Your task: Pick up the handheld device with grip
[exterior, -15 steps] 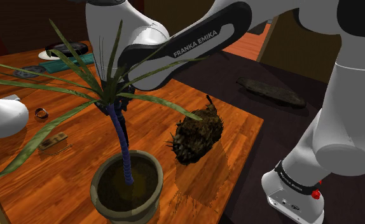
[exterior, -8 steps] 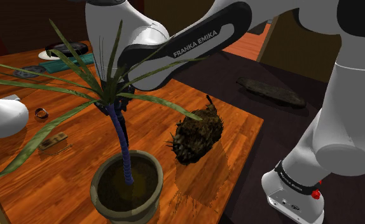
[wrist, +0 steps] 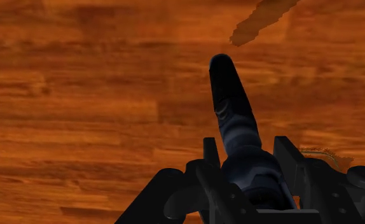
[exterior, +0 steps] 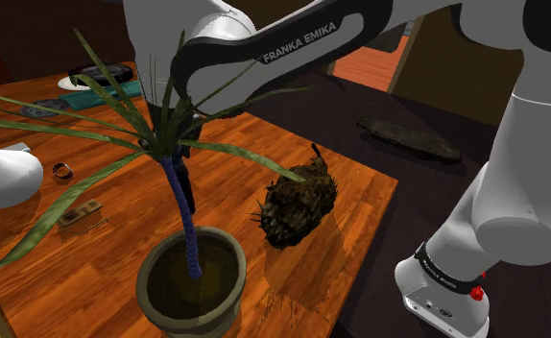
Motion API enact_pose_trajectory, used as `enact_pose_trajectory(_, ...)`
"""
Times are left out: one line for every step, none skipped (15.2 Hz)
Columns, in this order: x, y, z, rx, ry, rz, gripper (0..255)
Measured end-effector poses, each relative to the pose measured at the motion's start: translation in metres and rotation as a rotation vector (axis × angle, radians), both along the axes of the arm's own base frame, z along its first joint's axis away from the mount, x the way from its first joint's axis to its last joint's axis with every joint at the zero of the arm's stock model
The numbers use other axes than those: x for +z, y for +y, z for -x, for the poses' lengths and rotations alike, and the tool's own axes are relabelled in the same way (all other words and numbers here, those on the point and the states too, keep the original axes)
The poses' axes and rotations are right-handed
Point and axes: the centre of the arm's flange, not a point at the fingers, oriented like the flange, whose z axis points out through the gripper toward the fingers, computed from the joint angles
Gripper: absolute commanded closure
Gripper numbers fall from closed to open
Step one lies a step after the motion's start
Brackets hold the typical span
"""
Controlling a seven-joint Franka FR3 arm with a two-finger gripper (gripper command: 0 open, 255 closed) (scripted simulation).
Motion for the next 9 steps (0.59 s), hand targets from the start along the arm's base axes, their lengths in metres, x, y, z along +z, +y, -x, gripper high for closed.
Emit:
enact_pose_trajectory(0.005, 0.0, 0.0, 0.0, 0.0, 0.0, 255)
enact_pose_trajectory(0.01, 0.0, 0.001, 0.0, 0.0, 0.0, 255)
enact_pose_trajectory(0.016, 0.0, 0.002, 0.0, 0.0, 0.0, 255)
enact_pose_trajectory(0.021, 0.001, 0.001, 0.0, 0.0, 0.0, 255)
enact_pose_trajectory(0.026, -0.001, 0.001, 0.0, 0.0, 0.0, 255)
enact_pose_trajectory(0.032, -0.001, 0.001, 0.0, 0.0, 0.0, 255)
enact_pose_trajectory(0.037, 0.0, 0.001, 0.0, 0.0, 0.0, 255)
enact_pose_trajectory(0.042, 0.0, 0.0, 0.0, 0.0, 0.0, 255)
enact_pose_trajectory(0.046, 0.0, 0.0, 0.0, 0.0, 0.0, 255)
